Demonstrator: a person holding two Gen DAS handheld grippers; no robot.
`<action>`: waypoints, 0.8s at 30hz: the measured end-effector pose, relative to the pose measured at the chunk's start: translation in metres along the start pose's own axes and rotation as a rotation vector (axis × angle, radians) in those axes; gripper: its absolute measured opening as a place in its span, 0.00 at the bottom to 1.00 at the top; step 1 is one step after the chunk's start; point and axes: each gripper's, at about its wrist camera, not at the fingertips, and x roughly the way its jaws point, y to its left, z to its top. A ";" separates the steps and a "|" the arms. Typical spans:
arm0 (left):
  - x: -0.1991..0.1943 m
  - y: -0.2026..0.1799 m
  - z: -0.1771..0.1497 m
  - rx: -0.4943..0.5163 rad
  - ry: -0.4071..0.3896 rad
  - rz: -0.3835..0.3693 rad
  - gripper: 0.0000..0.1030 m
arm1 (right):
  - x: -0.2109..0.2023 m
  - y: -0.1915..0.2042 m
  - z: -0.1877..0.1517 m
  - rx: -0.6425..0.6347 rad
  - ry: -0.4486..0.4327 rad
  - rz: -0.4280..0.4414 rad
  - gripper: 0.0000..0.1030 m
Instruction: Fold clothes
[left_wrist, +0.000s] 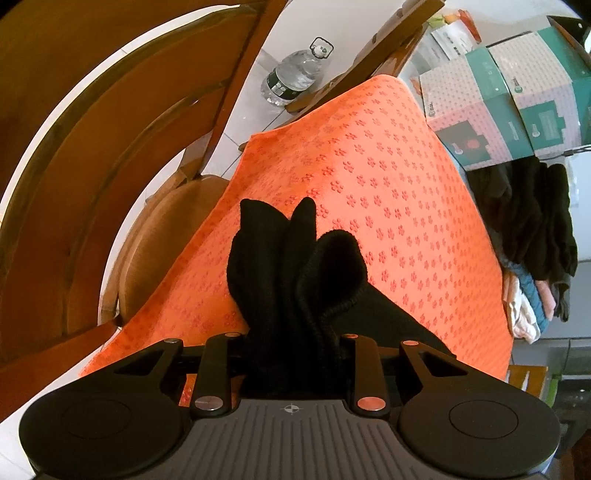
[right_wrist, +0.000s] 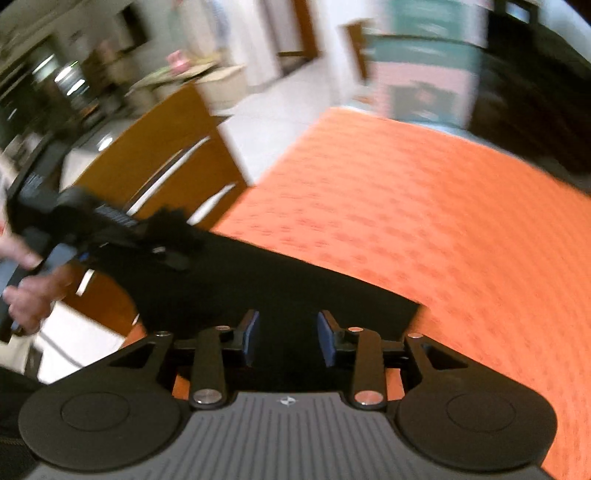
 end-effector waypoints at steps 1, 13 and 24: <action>0.000 0.000 0.000 0.003 0.000 0.001 0.30 | 0.003 -0.013 -0.004 0.046 -0.002 -0.005 0.46; 0.002 -0.002 0.000 0.029 0.004 0.007 0.31 | 0.034 -0.085 -0.039 0.437 -0.002 0.044 0.60; 0.005 -0.003 -0.003 0.050 0.004 0.010 0.36 | 0.050 -0.082 -0.039 0.504 -0.001 0.100 0.47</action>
